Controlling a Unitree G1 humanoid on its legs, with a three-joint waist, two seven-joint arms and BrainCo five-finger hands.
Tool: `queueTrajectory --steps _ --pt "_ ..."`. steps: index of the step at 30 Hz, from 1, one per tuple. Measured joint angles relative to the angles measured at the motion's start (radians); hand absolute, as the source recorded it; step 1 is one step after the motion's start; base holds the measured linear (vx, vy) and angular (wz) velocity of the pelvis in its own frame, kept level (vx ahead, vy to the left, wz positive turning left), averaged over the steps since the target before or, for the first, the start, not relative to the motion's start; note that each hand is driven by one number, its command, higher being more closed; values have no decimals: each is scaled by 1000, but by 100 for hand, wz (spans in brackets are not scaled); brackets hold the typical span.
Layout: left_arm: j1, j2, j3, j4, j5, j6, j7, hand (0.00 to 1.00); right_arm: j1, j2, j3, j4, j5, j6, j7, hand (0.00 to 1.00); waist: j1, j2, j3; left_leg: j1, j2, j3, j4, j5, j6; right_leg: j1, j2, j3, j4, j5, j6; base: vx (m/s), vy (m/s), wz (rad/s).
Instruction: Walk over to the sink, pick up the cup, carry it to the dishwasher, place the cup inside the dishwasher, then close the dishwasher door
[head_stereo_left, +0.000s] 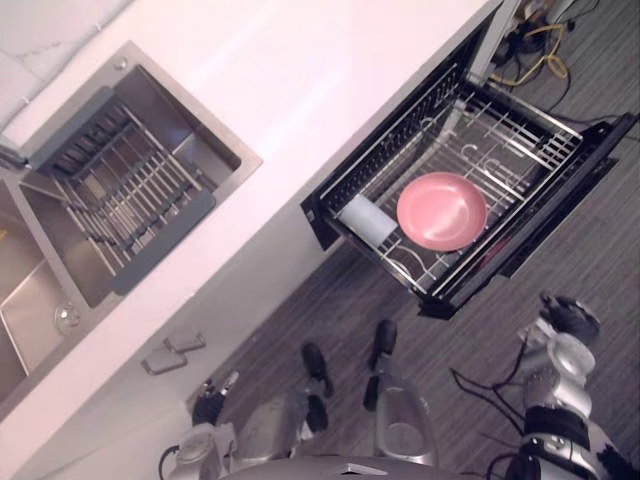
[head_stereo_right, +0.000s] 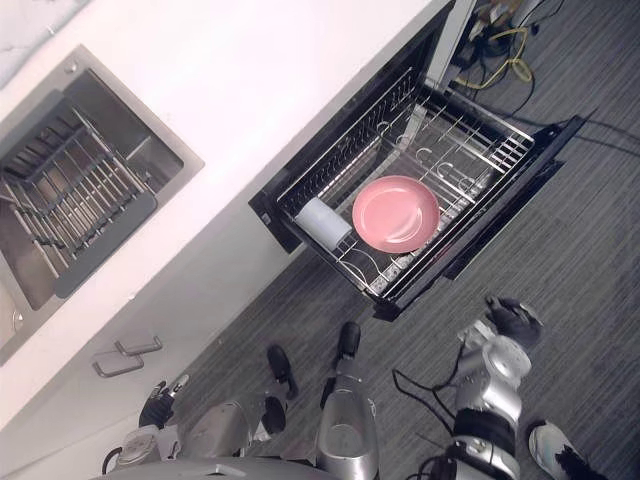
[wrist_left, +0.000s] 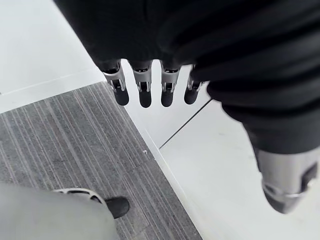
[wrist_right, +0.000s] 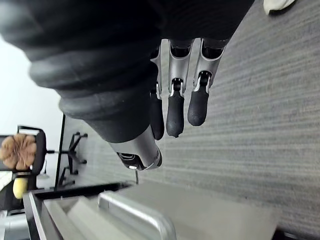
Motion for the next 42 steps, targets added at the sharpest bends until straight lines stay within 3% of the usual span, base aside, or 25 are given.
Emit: queueTrajectory --steps 4,10,13,15,19,22,25,26,33,35,37,40,42 --pt "-4 0 -1 -5 -8 -6 -1 0 -117 -91 37 63 -3 -13 46 100 20 26 46 -13 -3 -45 -21 47 33 -9 -2 -39 11 1 -1 62 16 25" --pt "3 0 -5 -25 -37 -14 -22 0 -179 -194 106 193 -14 -8 99 100 20 40 57 -17 -19 -116 -31 71 26 -22 -42 -98 96 -52 9 67 37 32" --pt "3 0 -22 -53 -48 -31 -32 0 -237 -235 153 239 -21 6 108 100 14 64 60 -20 -37 -172 -33 88 29 -24 -78 -144 158 -87 15 -18 53 53" --pt "4 -2 -41 -56 -60 -33 -46 0 -317 -288 179 286 -22 32 107 100 16 100 57 -23 -46 -220 -45 85 24 -25 -110 -195 213 -121 17 -76 59 69" --pt "15 -5 -39 -55 -74 -34 -54 0 -440 -347 256 378 -76 59 136 100 38 117 44 -32 -52 -248 -60 91 18 -25 -158 -268 287 -153 9 -112 29 68" --pt "35 -11 -39 -53 -76 -35 -69 0 -497 -410 297 448 -143 60 157 100 53 143 25 -28 -58 -271 -60 121 13 -5 -220 -343 387 -220 9 -84 -34 88" --pt "63 -11 -39 -44 -75 -36 -77 0 -569 -438 343 494 -223 59 169 100 64 147 22 -12 -73 -298 -61 150 14 14 -280 -389 489 -282 18 -62 -65 62" --pt "71 -11 -40 -36 -75 -36 -86 0 -600 -450 352 512 -258 55 183 0 69 151 18 -10 -79 -306 -61 159 20 21 -298 -406 517 -301 18 -44 -51 40" --pt "95 -12 -40 11 -49 -49 -91 0 -651 -461 392 556 -356 38 231 0 97 162 8 2 -77 -295 -56 194 13 45 -317 -435 562 -337 14 -65 -66 17" --pt "95 -20 -40 30 -35 -53 -99 0 -608 -449 396 550 -395 29 241 0 98 150 5 23 -68 -293 -55 196 -12 79 -300 -444 532 -328 17 -80 -68 0" --pt "102 -22 -39 49 -38 -53 -141 0 -514 -404 389 509 -405 -10 244 0 109 139 -35 24 -49 -282 -55 188 -26 94 -265 -451 486 -311 16 -46 -41 -8" --pt "117 -21 -35 50 -73 -53 -200 0 -307 -282 352 383 -396 -94 263 0 107 90 -78 27 -19 -240 -55 171 -50 114 -211 -447 417 -291 22 -36 -51 -15" --pt "117 -21 2 60 -97 -45 -227 0 -133 -143 283 299 -344 -150 271 0 105 38 -99 42 1 -228 -55 156 -51 133 -171 -435 367 -272 21 -12 -77 -21"
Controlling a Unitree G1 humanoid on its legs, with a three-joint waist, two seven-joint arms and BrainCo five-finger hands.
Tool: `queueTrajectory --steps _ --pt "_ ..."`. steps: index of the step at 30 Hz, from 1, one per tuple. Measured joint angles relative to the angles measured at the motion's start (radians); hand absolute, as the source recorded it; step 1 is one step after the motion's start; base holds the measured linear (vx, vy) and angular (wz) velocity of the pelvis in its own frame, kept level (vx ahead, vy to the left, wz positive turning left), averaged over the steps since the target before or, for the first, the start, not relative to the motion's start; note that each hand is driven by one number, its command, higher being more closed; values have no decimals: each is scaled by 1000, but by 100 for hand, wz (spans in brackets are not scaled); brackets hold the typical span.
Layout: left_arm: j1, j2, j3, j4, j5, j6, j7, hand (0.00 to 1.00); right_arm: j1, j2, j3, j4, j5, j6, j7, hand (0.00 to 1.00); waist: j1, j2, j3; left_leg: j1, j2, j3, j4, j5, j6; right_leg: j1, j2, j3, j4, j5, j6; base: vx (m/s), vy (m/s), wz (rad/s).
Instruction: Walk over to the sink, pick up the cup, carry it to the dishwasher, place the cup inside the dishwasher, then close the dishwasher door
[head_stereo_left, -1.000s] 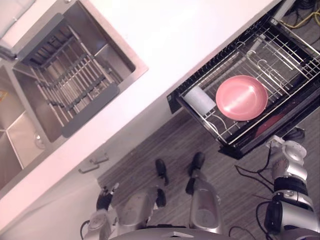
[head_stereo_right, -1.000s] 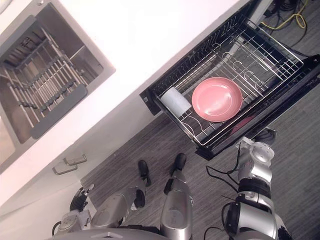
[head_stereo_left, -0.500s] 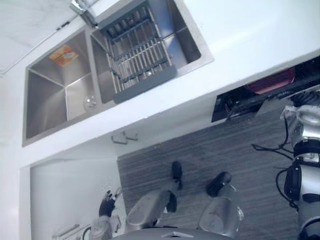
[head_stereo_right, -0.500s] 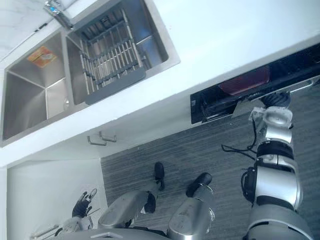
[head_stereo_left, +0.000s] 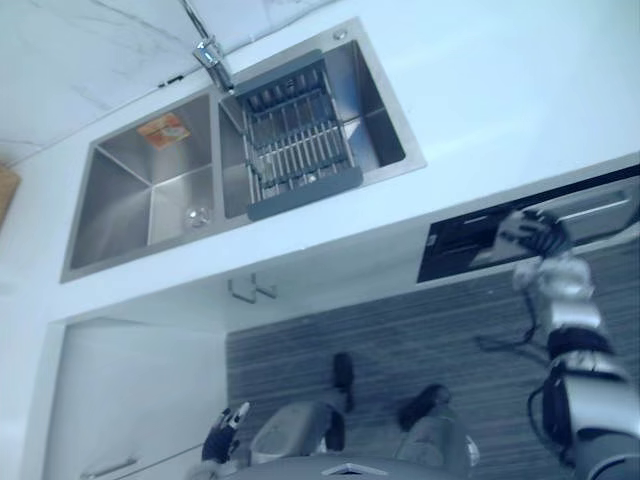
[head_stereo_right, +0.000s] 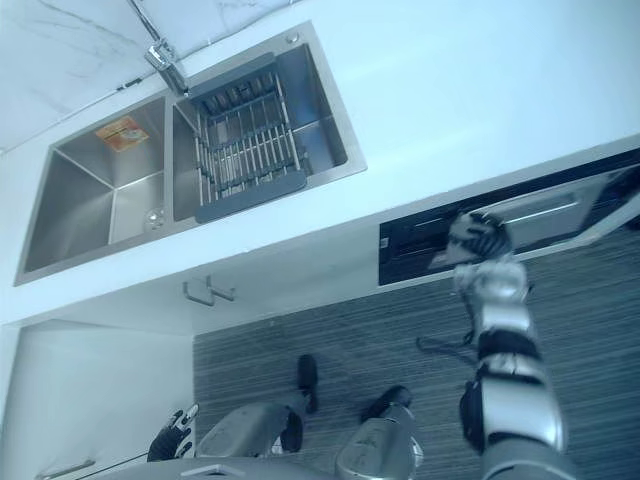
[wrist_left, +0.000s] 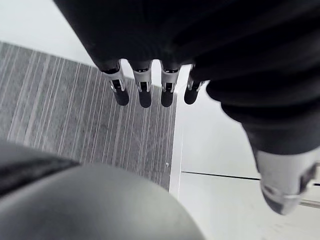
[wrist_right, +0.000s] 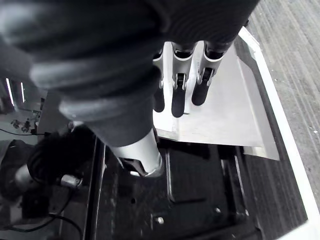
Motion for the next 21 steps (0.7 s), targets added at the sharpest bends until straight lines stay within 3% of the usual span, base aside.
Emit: queueTrajectory --steps 1,3,7,11,15,21 --pt "1 2 11 3 -6 2 1 0 44 42 -17 -10 18 -13 4 0 0 -16 -4 8 5 11 0 -8 0 6 10 5 -13 4 -1 -1 -74 -33" --pt "5 10 80 23 -14 2 4 0 204 191 -60 -20 73 -44 45 0 -5 -73 -27 29 26 33 0 -31 14 28 54 31 -73 28 -1 18 -78 -42" --pt "4 25 128 47 -14 -1 15 0 389 347 -100 53 87 -108 80 0 -37 -125 -55 61 49 83 -6 -53 41 62 118 84 -183 84 -2 36 -51 -48" --pt "-35 27 155 75 -14 -12 25 0 460 387 -116 212 94 -124 152 0 -50 -147 -65 96 54 108 -7 -68 47 106 143 111 -240 110 -2 29 -8 -26" --pt "-53 38 157 99 -14 -16 31 0 485 421 -117 262 46 -131 217 0 -50 -179 -84 121 50 109 -7 -79 52 134 142 110 -248 106 -1 39 3 1" --pt "-65 63 155 109 -2 3 37 0 492 429 -116 264 28 -110 253 0 -37 -233 -107 157 18 77 -7 -105 87 141 79 109 -114 20 33 75 19 21"
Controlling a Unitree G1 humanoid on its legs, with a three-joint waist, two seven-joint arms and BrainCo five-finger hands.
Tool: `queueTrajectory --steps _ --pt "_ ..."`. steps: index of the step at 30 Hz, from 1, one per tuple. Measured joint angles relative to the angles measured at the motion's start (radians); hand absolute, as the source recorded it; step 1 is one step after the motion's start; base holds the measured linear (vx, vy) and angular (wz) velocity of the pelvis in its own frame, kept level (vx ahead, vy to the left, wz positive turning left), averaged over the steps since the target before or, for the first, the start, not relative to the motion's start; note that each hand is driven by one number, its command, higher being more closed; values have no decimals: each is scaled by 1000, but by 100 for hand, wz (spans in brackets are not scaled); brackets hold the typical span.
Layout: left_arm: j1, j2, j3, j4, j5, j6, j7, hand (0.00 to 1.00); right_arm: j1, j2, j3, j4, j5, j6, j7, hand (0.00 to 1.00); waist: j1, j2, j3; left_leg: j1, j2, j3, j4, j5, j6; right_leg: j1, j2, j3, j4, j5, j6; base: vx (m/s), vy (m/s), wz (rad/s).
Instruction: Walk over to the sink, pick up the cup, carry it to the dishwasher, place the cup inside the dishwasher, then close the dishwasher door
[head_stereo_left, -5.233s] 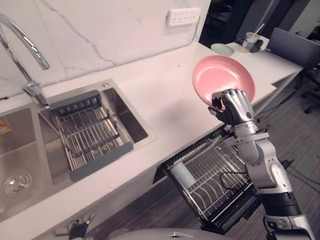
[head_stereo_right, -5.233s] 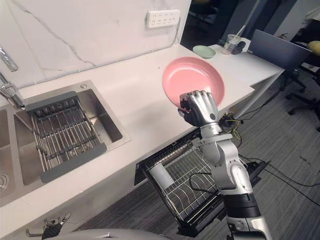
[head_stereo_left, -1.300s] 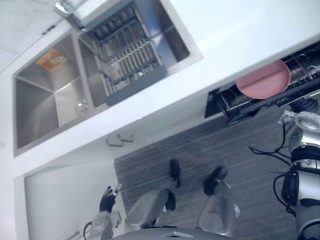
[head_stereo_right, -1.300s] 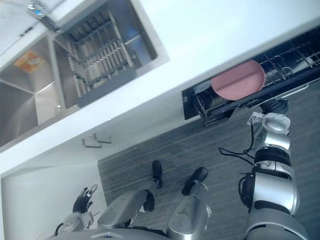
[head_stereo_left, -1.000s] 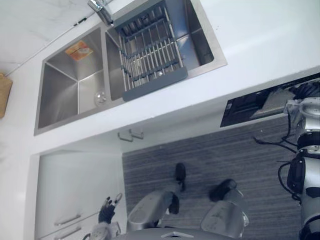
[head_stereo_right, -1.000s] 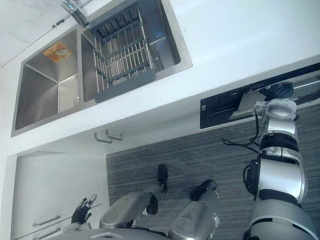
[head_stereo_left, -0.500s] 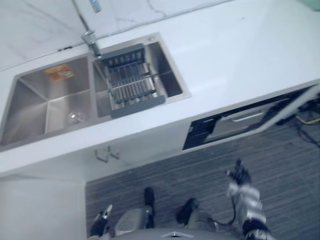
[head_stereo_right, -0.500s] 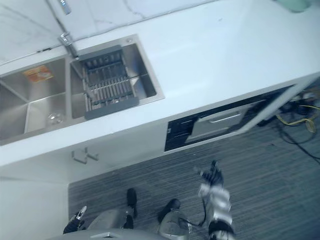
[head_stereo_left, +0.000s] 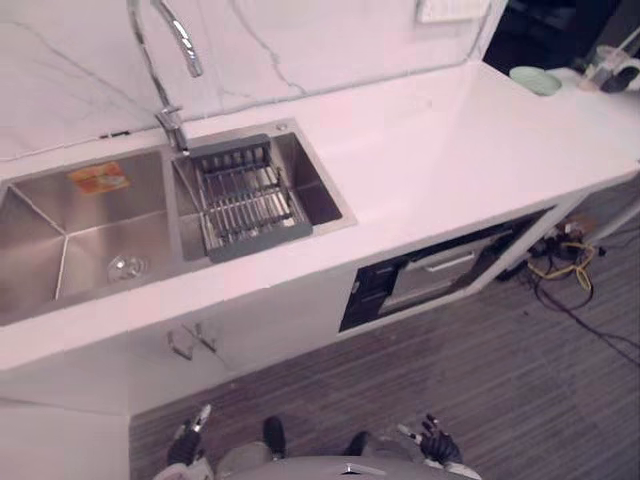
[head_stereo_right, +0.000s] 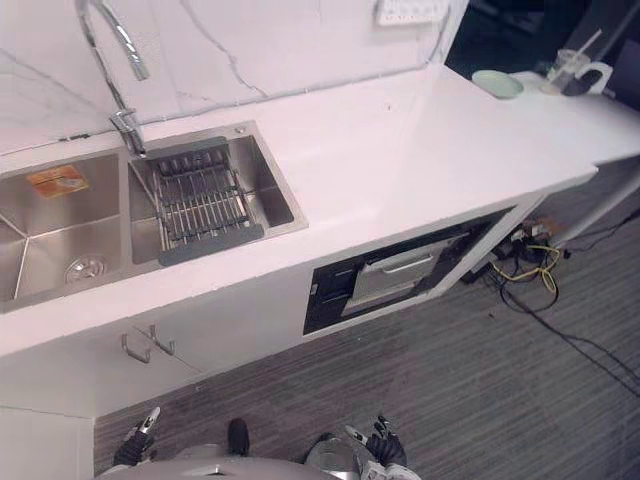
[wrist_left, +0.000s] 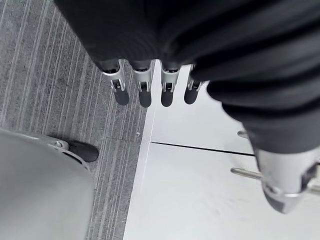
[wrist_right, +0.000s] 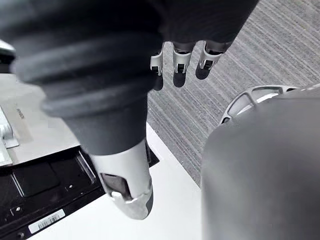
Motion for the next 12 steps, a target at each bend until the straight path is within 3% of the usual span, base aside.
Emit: queueTrajectory --steps 2,3,4,5,6,7,8,9,12 --pt "-7 7 -3 6 18 7 14 0 -1 1 15 -1 -1 1 31 0 -4 -10 -3 4 -12 -18 0 -7 5 -13 1 66 46 -24 20 110 -11 36" --pt "-10 15 -6 7 26 15 21 0 2 2 26 -1 -13 -7 50 0 -13 -26 1 2 -18 -51 0 -11 11 -13 21 201 58 -20 20 148 -16 62" --pt "-17 19 -11 9 27 21 23 0 0 2 28 -1 -20 -15 54 0 -20 -22 -1 -1 -20 -72 0 -11 11 -14 27 268 68 -13 28 148 4 81" --pt "-26 23 -20 15 29 26 23 0 3 5 31 0 -24 -22 52 0 -30 -21 0 -3 -19 -106 0 -11 12 -21 37 343 98 -11 27 165 30 108" --pt "-49 31 -23 24 37 39 24 0 22 17 34 3 -44 -40 51 0 -41 -22 4 5 -13 -163 0 -7 12 -35 57 418 133 -38 1 166 5 106" --pt "-52 38 -22 24 45 43 24 0 23 26 42 3 -49 -48 49 0 -44 -27 2 1 -12 -183 0 -6 10 -31 73 449 102 -57 -9 178 -61 102" --pt "-58 52 -21 25 59 49 23 0 24 40 54 5 -49 -59 49 0 -46 -54 1 -1 -20 -208 1 -2 4 -16 93 485 38 -62 -19 131 -123 82" --pt "-73 69 -20 33 83 61 22 0 17 54 65 9 -41 -64 54 0 -42 -92 4 1 -46 -227 0 7 -13 14 87 496 -6 -61 0 132 -129 71" --pt "-90 47 -7 35 104 62 21 0 0 51 63 10 -10 -77 74 0 -31 -87 11 21 -40 -228 0 17 -17 39 96 493 -14 -62 -5 65 -48 17"
